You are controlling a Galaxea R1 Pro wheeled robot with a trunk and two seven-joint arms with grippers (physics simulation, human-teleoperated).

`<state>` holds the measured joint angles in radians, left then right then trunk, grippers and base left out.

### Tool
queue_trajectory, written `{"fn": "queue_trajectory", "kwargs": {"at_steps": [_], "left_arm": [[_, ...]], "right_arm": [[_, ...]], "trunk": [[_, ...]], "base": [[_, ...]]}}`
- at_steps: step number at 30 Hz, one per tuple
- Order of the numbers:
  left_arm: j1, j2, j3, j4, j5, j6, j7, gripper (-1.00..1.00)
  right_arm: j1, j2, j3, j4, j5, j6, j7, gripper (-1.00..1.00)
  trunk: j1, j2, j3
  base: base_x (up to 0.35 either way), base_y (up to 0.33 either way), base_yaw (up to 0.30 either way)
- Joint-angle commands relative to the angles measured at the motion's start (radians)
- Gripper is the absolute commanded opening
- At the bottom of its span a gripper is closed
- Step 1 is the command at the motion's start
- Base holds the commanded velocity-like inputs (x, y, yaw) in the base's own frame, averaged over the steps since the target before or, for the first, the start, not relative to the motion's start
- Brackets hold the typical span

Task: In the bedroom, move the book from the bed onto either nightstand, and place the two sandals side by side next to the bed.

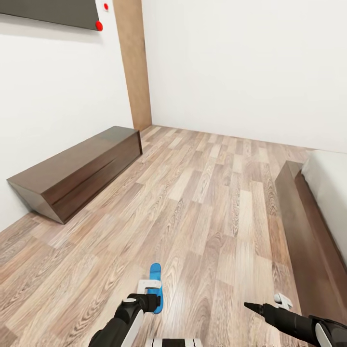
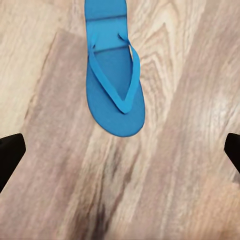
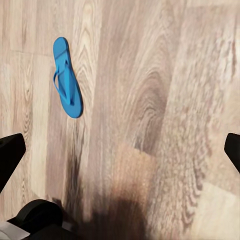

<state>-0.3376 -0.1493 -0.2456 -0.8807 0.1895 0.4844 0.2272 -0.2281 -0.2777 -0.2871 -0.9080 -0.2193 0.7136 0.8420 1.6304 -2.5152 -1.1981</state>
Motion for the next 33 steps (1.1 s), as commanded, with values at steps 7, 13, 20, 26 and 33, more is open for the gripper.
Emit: {"fn": "queue_trajectory", "kwargs": {"at_steps": [7,13,20,26,33], "left_arm": [[0.0,0.001,-0.003,-0.001,0.01,0.003,0.009,1.0],[0.0,0.001,-0.003,-0.001,0.01,0.003,0.009,1.0],[0.0,0.001,-0.003,-0.001,0.01,0.003,0.009,1.0],[0.0,0.002,-0.002,-0.002,0.01,0.002,0.009,1.0],[-0.001,0.006,0.0,-0.008,0.011,0.003,0.007,1.0]], "right_arm": [[0.0,0.0,-0.001,0.0,-0.003,0.006,0.002,1.0],[0.0,0.0,-0.001,0.0,-0.003,0.006,0.002,1.0],[0.0,0.0,-0.001,0.0,-0.003,0.006,0.002,1.0],[0.0,0.0,-0.001,0.0,-0.003,0.006,0.002,1.0],[0.0,0.0,-0.001,0.0,-0.003,0.006,0.002,1.0]], "trunk": [[0.003,-0.002,-0.028],[0.006,-0.003,-0.051],[0.009,-0.005,-0.078],[0.011,-0.006,-0.094],[0.011,-0.006,-0.094]], "base": [[0.0,0.0,0.0],[0.0,0.0,0.0],[0.0,0.0,0.0],[0.0,0.0,0.0],[0.0,0.0,0.0]]}}
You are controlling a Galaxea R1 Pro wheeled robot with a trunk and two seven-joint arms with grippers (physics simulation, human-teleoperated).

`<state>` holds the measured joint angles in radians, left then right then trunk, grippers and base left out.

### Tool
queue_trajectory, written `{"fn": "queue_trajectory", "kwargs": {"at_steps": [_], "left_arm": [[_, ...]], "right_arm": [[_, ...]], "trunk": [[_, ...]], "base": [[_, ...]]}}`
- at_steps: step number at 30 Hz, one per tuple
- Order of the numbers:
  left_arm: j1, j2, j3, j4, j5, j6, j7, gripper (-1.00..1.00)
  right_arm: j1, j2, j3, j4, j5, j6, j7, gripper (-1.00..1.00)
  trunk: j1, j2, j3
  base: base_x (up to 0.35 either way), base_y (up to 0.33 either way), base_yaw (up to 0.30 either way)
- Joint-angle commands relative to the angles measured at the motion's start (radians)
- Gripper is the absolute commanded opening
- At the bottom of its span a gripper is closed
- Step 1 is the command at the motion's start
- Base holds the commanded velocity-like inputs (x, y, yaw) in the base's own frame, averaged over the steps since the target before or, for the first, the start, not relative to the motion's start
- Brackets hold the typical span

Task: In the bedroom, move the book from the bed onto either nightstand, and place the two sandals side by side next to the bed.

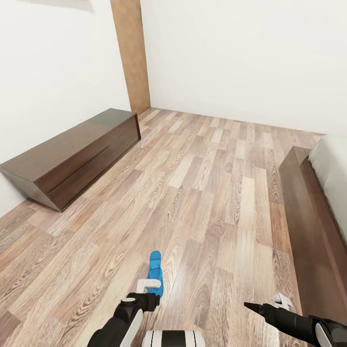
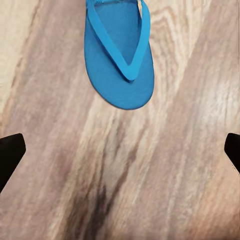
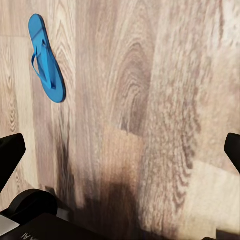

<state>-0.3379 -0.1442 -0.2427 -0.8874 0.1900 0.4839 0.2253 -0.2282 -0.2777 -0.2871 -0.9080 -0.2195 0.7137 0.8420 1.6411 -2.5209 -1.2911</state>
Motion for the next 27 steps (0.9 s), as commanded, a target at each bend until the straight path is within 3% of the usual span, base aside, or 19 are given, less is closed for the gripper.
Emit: {"fn": "queue_trajectory", "kwargs": {"at_steps": [1,4,10,15,27], "left_arm": [[-0.001,0.001,-0.002,-0.009,0.012,0.004,0.004,1.0],[-0.002,0.011,0.001,-0.042,0.014,0.009,-0.051,1.0],[-0.043,0.07,0.006,-0.083,0.014,0.09,-0.235,1.0],[-0.087,0.08,0.006,-0.086,0.014,0.108,-0.257,1.0],[-0.098,0.082,0.007,-0.088,0.012,0.11,-0.258,1.0]], "right_arm": [[0.0,0.0,-0.001,0.0,-0.003,0.006,0.002,1.0],[0.0,0.0,-0.001,0.0,-0.003,0.006,0.002,1.0],[0.0,0.0,-0.001,0.0,-0.003,0.006,0.002,1.0],[0.0,0.0,-0.001,-0.001,-0.003,0.005,0.002,1.0],[0.0,0.0,-0.001,-0.002,-0.003,0.004,0.002,1.0]], "trunk": [[0.0,0.0,-0.001],[0.0,0.0,-0.001],[0.0,0.0,-0.001],[0.0,0.0,-0.001],[0.0,0.0,-0.001]], "base": [[0.0,0.0,0.0],[0.0,0.0,0.0],[0.0,0.0,0.0],[0.0,0.0,0.0],[0.0,0.0,0.0]]}}
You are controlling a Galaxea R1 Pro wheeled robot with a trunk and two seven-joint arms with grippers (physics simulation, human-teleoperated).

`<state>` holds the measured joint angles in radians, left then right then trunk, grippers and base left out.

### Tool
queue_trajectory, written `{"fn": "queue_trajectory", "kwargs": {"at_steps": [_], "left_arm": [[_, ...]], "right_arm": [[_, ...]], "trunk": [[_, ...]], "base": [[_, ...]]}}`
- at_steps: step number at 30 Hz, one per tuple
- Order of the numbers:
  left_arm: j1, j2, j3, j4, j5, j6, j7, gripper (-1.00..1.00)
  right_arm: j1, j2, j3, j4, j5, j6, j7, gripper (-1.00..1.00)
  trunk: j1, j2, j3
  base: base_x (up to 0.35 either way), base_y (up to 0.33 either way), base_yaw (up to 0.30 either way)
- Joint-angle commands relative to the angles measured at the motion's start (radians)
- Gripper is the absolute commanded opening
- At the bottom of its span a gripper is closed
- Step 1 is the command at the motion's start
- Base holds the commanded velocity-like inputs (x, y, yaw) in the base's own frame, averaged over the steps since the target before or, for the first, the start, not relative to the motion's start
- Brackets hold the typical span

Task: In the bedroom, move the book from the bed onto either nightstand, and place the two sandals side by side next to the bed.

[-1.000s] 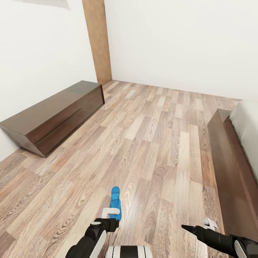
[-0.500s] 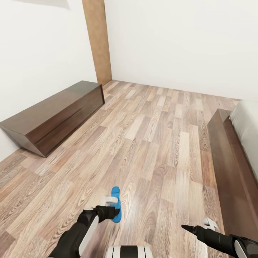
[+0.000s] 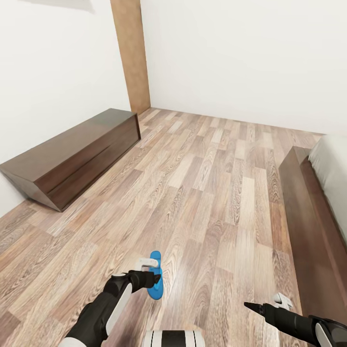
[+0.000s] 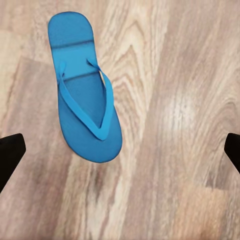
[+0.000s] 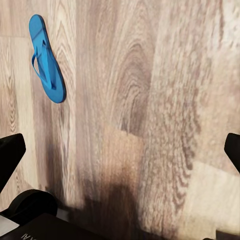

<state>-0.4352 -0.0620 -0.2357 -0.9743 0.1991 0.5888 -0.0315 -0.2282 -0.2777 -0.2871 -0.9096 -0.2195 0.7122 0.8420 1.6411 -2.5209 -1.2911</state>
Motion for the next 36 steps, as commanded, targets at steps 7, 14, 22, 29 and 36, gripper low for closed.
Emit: {"fn": "queue_trajectory", "kwargs": {"at_steps": [7,14,22,29,36], "left_arm": [[0.0,-0.002,0.0,0.0,0.003,0.005,-0.001,1.0],[0.0,-0.001,0.001,0.0,0.003,0.003,-0.001,1.0],[0.0,-0.002,0.0,0.0,0.003,0.003,-0.001,1.0],[0.0,-0.002,0.0,0.0,0.003,0.003,-0.001,1.0],[0.0,-0.002,0.0,0.0,0.003,0.003,-0.001,1.0]], "right_arm": [[0.0,0.0,-0.001,0.0,-0.003,0.006,0.002,1.0],[0.0,0.0,-0.001,0.0,-0.003,0.006,0.002,1.0],[0.0,0.0,-0.001,0.0,-0.003,0.006,0.002,1.0],[0.0,0.0,-0.001,0.0,-0.003,0.006,0.002,1.0],[0.0,0.0,-0.001,0.0,-0.003,0.006,0.002,1.0]], "trunk": [[0.003,-0.002,-0.024],[0.006,-0.003,-0.051],[0.009,-0.005,-0.082],[0.012,-0.007,-0.109],[0.016,-0.008,-0.136]], "base": [[0.0,0.0,0.0],[0.0,0.0,0.0],[0.0,0.0,0.0],[0.0,0.0,0.0],[0.0,0.0,0.0]]}}
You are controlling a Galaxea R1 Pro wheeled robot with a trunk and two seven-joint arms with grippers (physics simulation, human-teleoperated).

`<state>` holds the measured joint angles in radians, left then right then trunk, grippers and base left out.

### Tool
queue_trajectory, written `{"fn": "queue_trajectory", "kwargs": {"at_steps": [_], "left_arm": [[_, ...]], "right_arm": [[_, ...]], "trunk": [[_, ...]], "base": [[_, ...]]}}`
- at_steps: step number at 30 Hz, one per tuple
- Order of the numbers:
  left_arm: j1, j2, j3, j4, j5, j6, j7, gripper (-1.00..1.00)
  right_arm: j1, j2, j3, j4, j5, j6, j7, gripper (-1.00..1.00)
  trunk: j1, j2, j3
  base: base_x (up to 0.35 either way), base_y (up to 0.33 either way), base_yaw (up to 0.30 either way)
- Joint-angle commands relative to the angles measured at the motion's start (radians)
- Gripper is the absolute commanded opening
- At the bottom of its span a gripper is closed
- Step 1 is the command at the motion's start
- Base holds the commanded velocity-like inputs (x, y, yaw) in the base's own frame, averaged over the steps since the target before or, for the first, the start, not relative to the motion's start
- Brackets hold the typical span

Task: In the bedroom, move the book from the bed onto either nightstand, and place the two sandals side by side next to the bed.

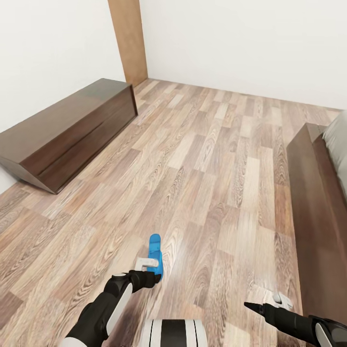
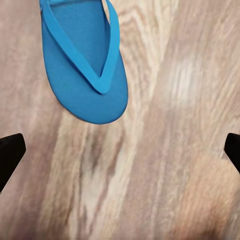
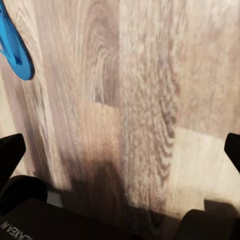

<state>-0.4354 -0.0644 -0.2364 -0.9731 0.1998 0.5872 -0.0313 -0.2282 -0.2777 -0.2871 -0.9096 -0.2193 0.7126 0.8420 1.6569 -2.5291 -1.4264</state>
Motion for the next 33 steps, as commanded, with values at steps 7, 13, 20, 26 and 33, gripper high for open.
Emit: {"fn": "queue_trajectory", "kwargs": {"at_steps": [7,13,20,26,33], "left_arm": [[0.0,0.0,0.0,-0.001,0.003,0.005,-0.001,1.0],[0.0,0.0,0.0,-0.001,0.002,0.004,-0.001,1.0],[0.0,0.0,0.0,-0.002,0.001,0.001,-0.001,1.0],[0.0,0.0,0.0,-0.003,0.001,-0.001,-0.001,1.0],[0.0,-0.001,-0.001,-0.003,0.001,-0.001,-0.001,1.0]], "right_arm": [[0.0,0.0,-0.001,0.0,-0.003,0.006,0.002,1.0],[0.0,0.0,-0.001,0.0,-0.003,0.005,0.002,1.0],[0.0,0.0,-0.001,0.0,-0.003,0.005,0.002,1.0],[0.0,0.0,-0.001,0.0,-0.003,0.005,0.002,1.0],[0.0,0.0,-0.001,0.0,-0.003,0.005,0.002,1.0]], "trunk": [[0.003,-0.002,-0.028],[0.003,-0.002,-0.032],[0.003,-0.002,-0.032],[0.003,-0.002,-0.032],[0.003,-0.002,-0.032]], "base": [[0.0,0.0,0.0],[0.0,0.0,0.0],[0.111,-0.007,0.0],[0.06,-0.01,0.0],[0.155,-0.084,0.0]]}}
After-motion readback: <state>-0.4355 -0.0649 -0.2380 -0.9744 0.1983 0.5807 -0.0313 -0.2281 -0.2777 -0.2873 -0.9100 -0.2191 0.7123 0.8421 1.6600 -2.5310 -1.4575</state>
